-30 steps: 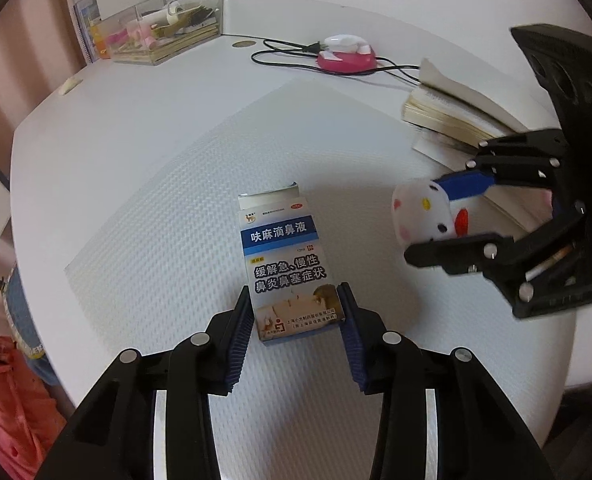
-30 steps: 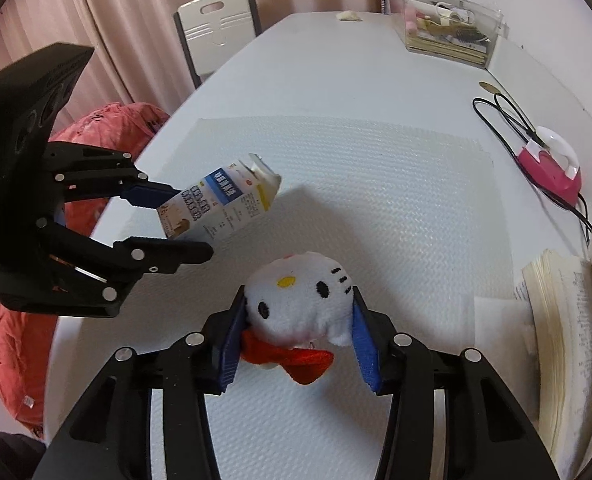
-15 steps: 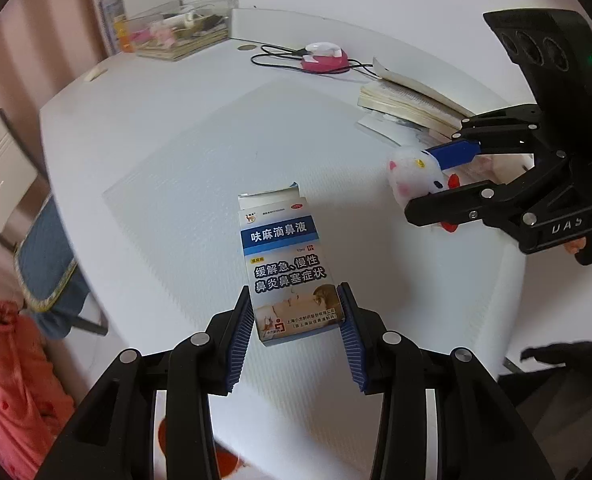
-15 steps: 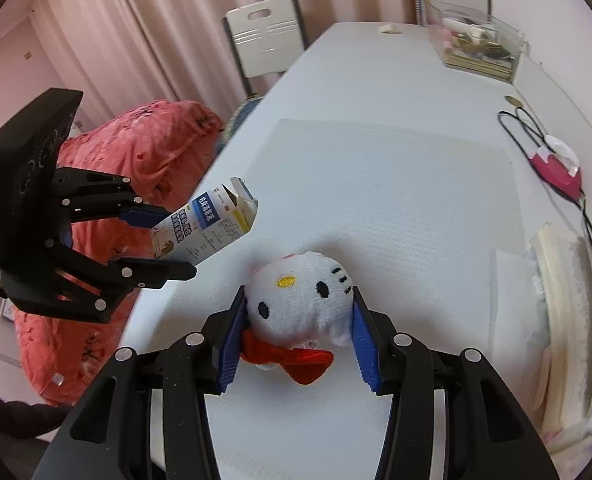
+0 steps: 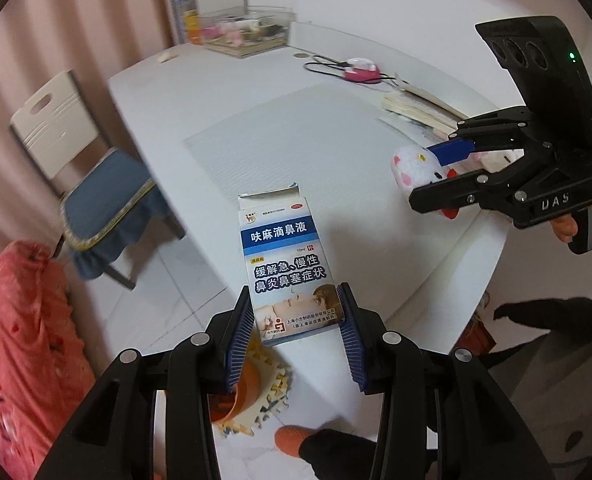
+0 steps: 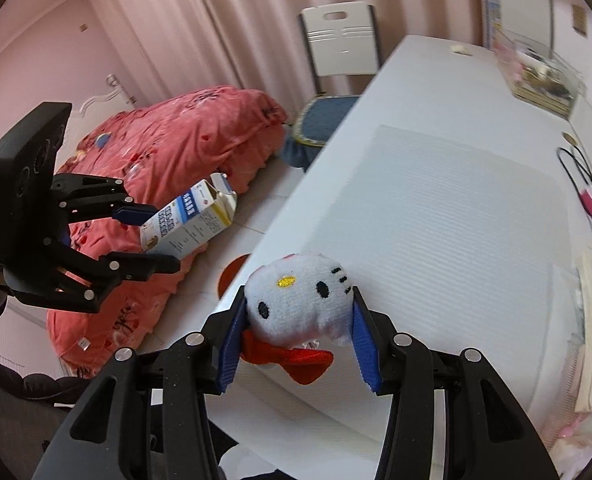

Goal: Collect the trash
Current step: 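Carry the medicine box and Hello Kitty plush over the orange bin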

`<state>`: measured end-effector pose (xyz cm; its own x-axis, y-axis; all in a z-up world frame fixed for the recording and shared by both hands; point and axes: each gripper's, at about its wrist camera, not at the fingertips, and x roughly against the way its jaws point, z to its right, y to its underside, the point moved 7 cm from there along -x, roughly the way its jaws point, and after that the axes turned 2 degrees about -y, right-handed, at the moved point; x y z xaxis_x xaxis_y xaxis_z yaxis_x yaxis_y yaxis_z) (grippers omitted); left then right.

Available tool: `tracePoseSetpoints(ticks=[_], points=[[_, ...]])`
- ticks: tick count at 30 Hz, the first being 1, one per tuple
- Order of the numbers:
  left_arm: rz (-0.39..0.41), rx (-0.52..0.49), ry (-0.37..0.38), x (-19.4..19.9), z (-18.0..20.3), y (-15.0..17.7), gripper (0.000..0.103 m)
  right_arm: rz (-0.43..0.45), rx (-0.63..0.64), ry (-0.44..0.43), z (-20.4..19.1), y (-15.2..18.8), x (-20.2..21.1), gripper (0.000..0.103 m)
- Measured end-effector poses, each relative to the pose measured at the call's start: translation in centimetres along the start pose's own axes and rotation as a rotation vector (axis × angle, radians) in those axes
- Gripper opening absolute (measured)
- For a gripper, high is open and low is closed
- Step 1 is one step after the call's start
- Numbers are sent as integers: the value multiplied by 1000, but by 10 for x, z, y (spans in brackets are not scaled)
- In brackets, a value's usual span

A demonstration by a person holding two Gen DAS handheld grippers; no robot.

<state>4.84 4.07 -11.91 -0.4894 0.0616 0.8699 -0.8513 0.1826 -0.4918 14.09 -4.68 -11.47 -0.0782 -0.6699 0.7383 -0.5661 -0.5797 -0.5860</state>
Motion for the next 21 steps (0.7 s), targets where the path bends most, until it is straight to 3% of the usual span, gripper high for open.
tracePoseSetpoints(ticks=[11, 21], points=[[-3, 161, -83, 27, -44, 52, 43, -49, 126, -101, -82, -24, -47, 48], [-39, 270, -110, 27, -100, 95, 43, -117, 223, -179, -160, -53, -118, 48]])
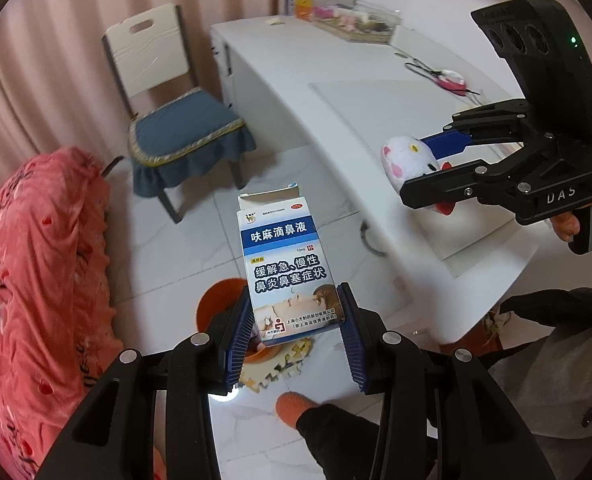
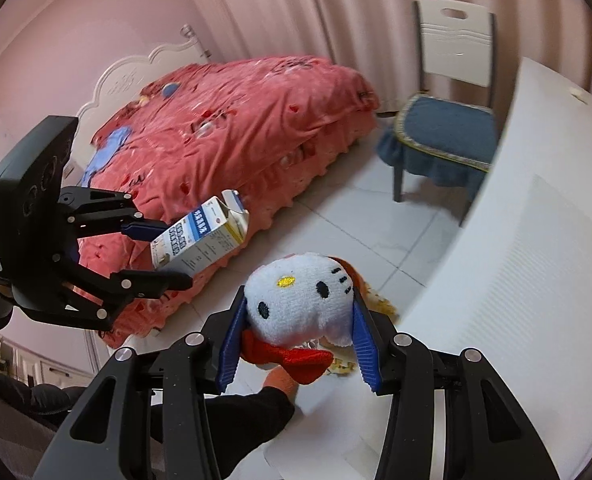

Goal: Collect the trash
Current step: 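Carry the medicine box and Hello Kitty plush over the orange bin, then open both tools to drop the medicine box and plush into the bin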

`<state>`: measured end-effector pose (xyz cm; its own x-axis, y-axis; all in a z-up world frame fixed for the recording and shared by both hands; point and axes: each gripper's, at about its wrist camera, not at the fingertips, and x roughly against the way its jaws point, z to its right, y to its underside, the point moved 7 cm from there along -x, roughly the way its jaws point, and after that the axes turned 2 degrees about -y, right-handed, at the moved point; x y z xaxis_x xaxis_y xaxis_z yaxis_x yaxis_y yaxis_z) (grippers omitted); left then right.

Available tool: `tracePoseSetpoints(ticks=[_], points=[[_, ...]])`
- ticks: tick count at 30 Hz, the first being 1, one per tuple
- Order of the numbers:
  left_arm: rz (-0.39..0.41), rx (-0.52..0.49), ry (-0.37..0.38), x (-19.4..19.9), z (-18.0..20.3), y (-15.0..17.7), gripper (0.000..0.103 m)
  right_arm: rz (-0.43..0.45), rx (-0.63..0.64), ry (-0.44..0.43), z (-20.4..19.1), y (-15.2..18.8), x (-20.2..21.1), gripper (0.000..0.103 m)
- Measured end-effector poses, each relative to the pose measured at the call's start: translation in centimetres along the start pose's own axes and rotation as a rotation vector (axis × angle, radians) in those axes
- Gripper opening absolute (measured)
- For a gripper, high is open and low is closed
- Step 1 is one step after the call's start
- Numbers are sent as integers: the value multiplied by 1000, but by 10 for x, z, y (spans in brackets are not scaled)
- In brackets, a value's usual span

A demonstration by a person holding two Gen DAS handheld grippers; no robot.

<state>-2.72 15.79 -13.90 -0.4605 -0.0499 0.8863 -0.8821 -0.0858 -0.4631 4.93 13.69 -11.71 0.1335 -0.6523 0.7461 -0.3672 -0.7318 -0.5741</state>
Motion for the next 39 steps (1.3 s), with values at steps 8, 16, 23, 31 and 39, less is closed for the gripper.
tracePoseSetpoints(ticks=[8, 16, 23, 31, 39], points=[[-50, 47, 0, -27, -53, 25, 43, -82, 13, -27, -13, -23, -73, 48], [-100, 74, 29, -76, -94, 41, 43, -134, 1, -34, -13, -32, -152, 48], [-142, 84, 68, -122, -118, 52, 43, -197, -14, -20, 4, -31, -221, 48], [-190, 92, 101, -158, -130, 65, 43, -240, -41, -21, 19, -22, -270, 49], [-222, 100, 126, -183, -135, 71, 44, -268, -65, -15, 34, -16, -299, 52]])
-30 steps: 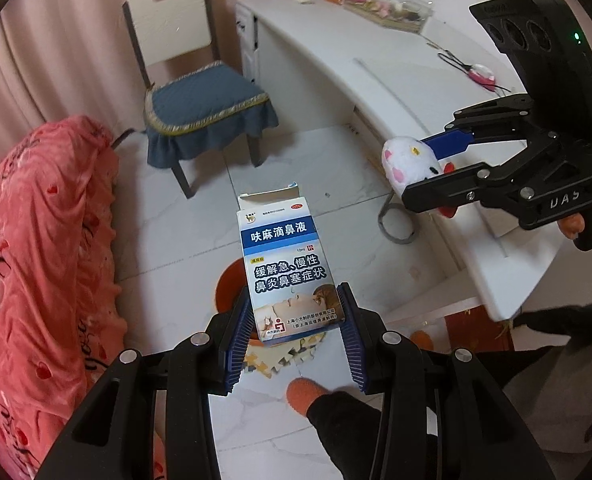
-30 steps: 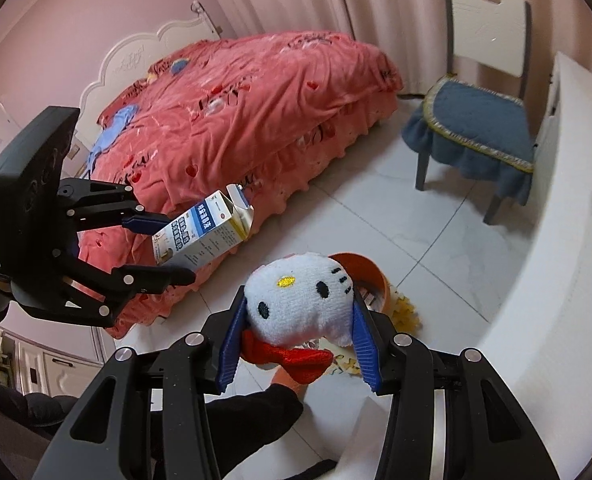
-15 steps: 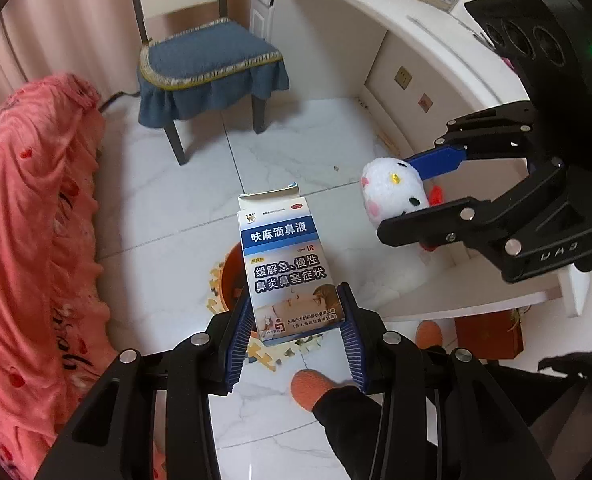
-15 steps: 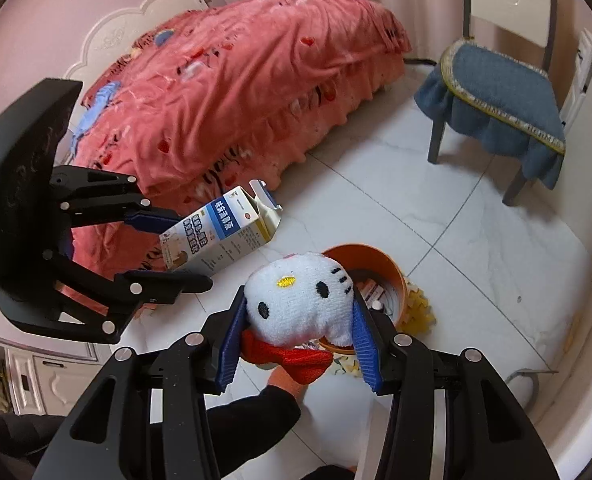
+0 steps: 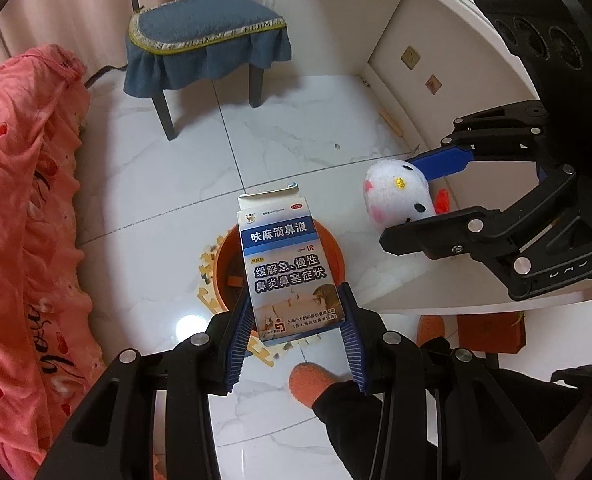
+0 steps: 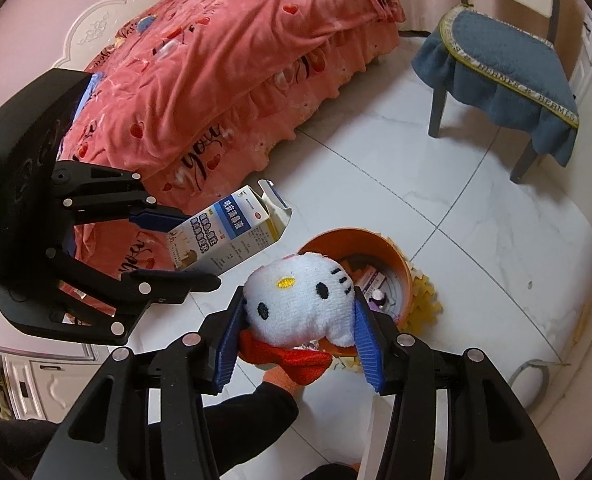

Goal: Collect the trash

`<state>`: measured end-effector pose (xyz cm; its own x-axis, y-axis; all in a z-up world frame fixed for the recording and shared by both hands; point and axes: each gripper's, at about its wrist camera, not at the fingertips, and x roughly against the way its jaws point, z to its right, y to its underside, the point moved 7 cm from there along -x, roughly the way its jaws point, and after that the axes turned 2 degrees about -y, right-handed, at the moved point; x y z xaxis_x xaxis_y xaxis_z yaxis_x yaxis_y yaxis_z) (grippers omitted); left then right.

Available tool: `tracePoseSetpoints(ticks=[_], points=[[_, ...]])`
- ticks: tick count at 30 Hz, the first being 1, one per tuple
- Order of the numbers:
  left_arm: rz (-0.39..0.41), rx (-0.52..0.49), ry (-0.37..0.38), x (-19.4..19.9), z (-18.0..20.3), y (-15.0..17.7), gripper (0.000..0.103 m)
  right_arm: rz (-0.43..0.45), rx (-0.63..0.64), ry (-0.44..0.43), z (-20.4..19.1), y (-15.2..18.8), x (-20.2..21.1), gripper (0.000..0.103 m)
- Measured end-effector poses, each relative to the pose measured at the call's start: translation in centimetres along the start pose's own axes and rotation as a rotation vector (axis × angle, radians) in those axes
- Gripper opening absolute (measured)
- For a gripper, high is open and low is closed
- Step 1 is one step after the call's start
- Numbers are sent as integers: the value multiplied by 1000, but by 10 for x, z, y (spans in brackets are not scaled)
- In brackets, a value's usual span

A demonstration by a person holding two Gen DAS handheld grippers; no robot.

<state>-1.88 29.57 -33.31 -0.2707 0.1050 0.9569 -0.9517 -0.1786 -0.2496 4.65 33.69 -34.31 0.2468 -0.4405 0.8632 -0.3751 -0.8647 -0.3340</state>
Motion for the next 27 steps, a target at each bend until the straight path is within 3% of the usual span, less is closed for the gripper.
tracePoseSetpoints(ticks=[6, 7, 8, 14, 21, 27], points=[[-8, -24, -16, -10, -2, -5, 46, -11, -27, 19, 13, -2, -16, 59], [-6, -23, -27, -11, -4, -6, 55, -13, -31, 22, 14, -2, -17, 60], [-3, -20, -31, -11, -5, -7, 58, -14, -34, 26, 15, -2, -18, 60], [-3, -14, -31, -12, -5, -11, 59, -6, -46, 25, 18, -1, -14, 61], [14, -2, -60, 2, -1, -19, 59, 34, -58, 26, 16, -4, 12, 61], [80, 20, -101, 36, 15, -33, 62, 125, -95, 28, 10, -5, 66, 63]])
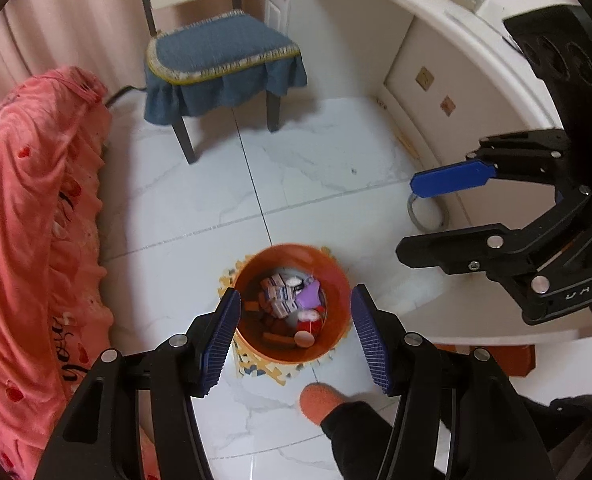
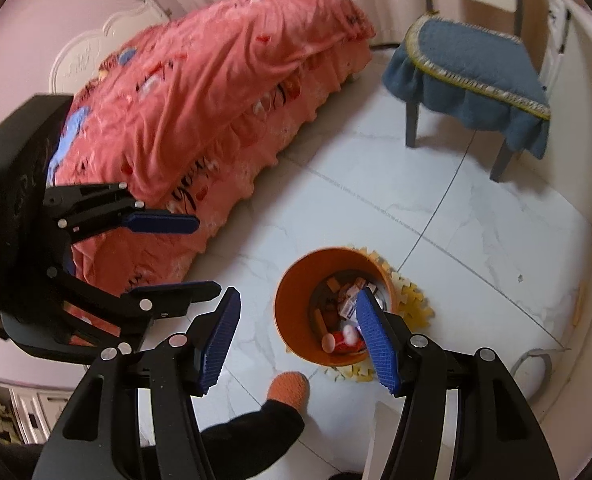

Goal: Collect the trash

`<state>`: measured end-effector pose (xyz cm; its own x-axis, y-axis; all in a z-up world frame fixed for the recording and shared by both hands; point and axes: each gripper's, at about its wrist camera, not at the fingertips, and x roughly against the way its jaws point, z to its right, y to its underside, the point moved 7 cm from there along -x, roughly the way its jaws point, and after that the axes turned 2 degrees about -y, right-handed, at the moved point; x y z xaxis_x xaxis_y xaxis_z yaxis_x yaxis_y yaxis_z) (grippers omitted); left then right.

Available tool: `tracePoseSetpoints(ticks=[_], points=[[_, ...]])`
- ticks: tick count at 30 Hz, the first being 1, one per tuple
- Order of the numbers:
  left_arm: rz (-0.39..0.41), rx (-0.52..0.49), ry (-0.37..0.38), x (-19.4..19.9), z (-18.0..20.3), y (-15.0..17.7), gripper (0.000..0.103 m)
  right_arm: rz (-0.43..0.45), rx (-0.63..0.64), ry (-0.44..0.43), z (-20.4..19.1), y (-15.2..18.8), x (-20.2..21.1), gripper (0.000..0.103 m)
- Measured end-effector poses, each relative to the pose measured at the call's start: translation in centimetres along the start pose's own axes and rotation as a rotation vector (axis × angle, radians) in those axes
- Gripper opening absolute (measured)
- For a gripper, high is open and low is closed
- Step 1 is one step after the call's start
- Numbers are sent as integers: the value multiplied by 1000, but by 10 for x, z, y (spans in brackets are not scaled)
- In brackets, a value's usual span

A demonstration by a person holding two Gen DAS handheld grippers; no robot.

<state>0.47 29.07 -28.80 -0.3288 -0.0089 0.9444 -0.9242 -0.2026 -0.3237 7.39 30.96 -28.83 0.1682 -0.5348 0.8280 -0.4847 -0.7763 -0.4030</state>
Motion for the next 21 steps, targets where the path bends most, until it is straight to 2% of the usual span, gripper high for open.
tracePoseSetpoints(ticks=[2, 8, 15, 20, 21], points=[[36, -1, -18, 16, 7, -7, 67, 30, -6, 5, -2, -1, 21, 65], [126, 34, -32, 63, 29, -27, 67, 125, -9, 17, -9, 5, 97, 66], [234, -10, -51, 120, 75, -46, 67, 233, -12, 35, -17, 22, 184, 66], [299, -12, -42, 153, 108, -56, 67, 327, -36, 77, -17, 40, 247, 66], [311, -8, -42, 158, 114, -58, 67, 352, -44, 97, -16, 46, 261, 69]])
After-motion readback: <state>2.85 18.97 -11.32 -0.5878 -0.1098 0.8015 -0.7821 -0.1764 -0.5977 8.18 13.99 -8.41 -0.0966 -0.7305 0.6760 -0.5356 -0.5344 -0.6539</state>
